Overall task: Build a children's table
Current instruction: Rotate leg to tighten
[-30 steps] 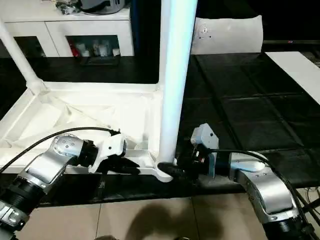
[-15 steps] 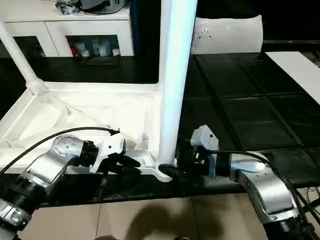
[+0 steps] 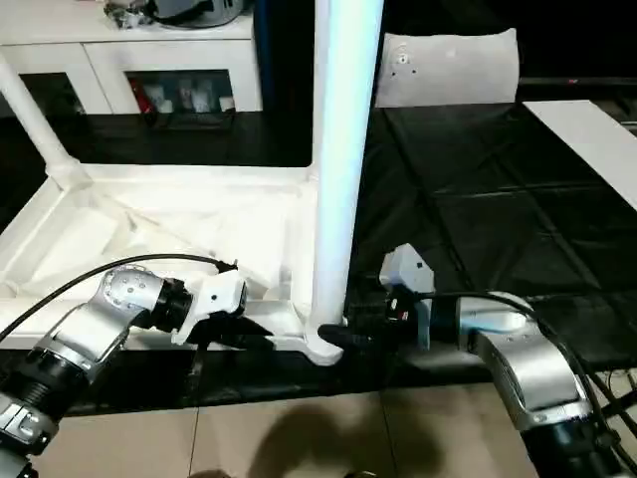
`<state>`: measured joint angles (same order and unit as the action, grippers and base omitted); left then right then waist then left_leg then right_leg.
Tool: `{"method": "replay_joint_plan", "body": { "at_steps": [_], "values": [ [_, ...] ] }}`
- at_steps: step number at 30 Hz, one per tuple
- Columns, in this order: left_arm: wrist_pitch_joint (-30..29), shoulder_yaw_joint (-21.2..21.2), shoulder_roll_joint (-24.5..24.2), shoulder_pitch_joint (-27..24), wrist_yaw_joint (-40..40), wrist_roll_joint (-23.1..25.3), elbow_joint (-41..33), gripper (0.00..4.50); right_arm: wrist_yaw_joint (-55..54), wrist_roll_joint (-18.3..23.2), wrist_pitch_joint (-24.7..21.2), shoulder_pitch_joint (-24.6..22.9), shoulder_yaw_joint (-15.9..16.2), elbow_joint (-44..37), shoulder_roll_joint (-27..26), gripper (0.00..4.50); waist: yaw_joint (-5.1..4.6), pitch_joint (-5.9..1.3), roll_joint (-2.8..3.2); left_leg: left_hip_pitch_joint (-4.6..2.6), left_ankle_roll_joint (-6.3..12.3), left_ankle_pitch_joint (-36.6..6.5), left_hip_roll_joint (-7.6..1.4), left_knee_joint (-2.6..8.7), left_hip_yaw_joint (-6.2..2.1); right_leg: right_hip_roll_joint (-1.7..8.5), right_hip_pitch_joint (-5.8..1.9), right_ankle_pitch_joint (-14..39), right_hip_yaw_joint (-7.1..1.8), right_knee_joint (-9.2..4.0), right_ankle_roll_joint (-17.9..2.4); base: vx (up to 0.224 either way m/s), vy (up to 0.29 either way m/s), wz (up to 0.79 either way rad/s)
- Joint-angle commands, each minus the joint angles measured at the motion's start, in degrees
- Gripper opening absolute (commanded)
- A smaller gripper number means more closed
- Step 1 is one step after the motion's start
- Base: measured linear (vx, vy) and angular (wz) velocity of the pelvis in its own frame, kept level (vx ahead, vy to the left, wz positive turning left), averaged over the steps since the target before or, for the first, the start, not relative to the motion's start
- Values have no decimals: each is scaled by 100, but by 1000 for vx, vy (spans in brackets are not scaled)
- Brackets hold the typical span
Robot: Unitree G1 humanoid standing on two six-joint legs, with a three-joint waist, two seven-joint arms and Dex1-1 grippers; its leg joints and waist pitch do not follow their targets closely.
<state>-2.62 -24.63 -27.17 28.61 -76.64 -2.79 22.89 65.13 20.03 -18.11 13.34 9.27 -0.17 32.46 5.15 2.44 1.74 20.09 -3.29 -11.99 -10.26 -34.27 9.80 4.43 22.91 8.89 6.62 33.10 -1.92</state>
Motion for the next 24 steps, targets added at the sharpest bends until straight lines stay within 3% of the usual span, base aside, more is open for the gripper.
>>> {"method": "replay_joint_plan", "body": {
  "at_steps": [1,8,14,24],
  "values": [
    [126,-144,-101,84,-305,57,-54,0,270,108,-54,89,82,70,69,398,23,-360,-52,16,485,-747,-296,380,-88,455,-337,1938,-324,-406,-715,0,0,0],
    [245,-192,-73,169,-426,86,44,0,751,226,-129,352,234,398,27,352,63,-351,-44,-4,403,-903,-307,386,-90,464,-334,2202,-320,-427,-691,0,0,0],
    [237,-174,-25,239,-472,76,106,0,1063,244,-214,515,350,563,22,296,98,-378,-60,15,446,-682,-311,366,-84,457,-341,1829,-328,-368,-788,0,0,0],
    [-79,29,114,257,-346,-130,215,0,1263,341,-359,497,365,564,-1,210,144,-374,-49,-3,382,-748,-309,372,-79,461,-334,2004,-327,-395,-723,0,0,0]
  ]
}}
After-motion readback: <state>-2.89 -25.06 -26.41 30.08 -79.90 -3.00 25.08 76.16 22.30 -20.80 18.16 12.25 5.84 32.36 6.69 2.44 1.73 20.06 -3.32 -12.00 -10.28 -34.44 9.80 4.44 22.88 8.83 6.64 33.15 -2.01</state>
